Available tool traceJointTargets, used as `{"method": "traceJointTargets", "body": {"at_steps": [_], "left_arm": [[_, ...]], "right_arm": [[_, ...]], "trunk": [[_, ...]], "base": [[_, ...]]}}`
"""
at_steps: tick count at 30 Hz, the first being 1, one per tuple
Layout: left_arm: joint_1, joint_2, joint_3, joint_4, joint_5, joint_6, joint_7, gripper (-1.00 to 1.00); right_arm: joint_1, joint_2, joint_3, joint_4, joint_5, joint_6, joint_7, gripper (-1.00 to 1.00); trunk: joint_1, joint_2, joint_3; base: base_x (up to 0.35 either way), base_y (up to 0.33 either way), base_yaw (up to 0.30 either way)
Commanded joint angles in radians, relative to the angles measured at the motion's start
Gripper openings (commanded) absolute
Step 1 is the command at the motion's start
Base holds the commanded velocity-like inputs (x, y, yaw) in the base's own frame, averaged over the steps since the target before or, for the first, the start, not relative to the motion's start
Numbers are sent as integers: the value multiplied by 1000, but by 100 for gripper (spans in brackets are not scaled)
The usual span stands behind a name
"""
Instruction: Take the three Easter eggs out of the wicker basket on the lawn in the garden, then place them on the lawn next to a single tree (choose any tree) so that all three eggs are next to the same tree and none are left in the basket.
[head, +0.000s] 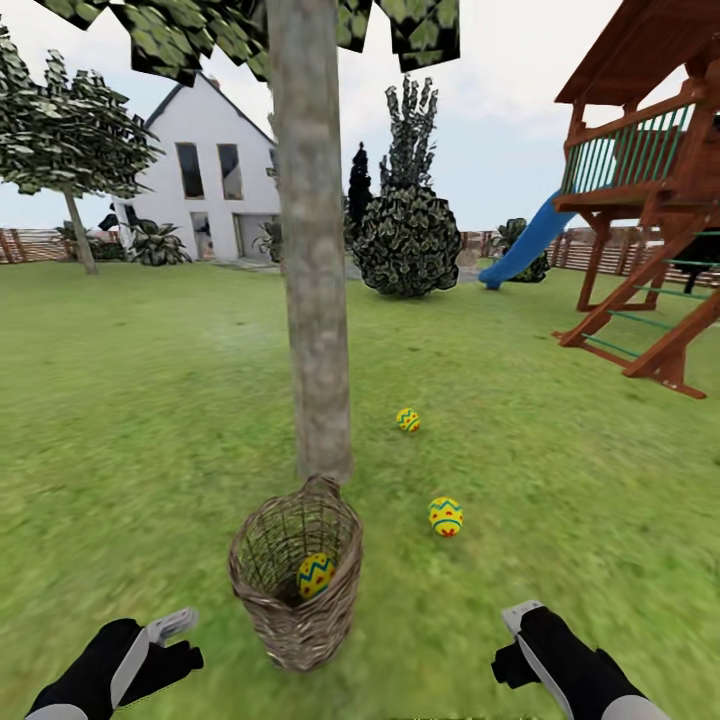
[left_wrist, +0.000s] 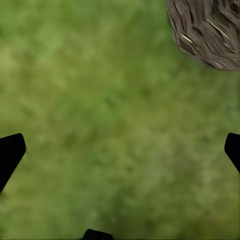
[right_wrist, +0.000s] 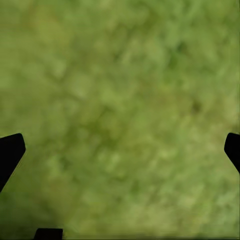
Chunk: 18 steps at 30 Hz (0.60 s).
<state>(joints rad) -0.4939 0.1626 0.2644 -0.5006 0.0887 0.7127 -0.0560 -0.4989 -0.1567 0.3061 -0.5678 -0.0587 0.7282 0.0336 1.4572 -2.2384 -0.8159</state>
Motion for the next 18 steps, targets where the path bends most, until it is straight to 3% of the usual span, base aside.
{"method": "traceJointTargets", "body": {"at_steps": [1, 14, 18], "left_arm": [[0, 0, 3, -1, 8, 5, 1, 100], [0, 8, 4, -3, 8, 5, 1, 100], [1, 11, 4, -3, 8, 5, 1, 100]], "right_arm": [[-1, -1, 7, -1, -6, 5, -1, 100], [-1, 0, 7, -1, -6, 5, -1, 100], [-1, 0, 7, -1, -6, 4, 0, 100]], "trunk": [[0, 0, -1], [0, 0, -1], [0, 0, -1]], "base": [[0, 328, -300], [-4, 328, -297], [-65, 328, -54]]}}
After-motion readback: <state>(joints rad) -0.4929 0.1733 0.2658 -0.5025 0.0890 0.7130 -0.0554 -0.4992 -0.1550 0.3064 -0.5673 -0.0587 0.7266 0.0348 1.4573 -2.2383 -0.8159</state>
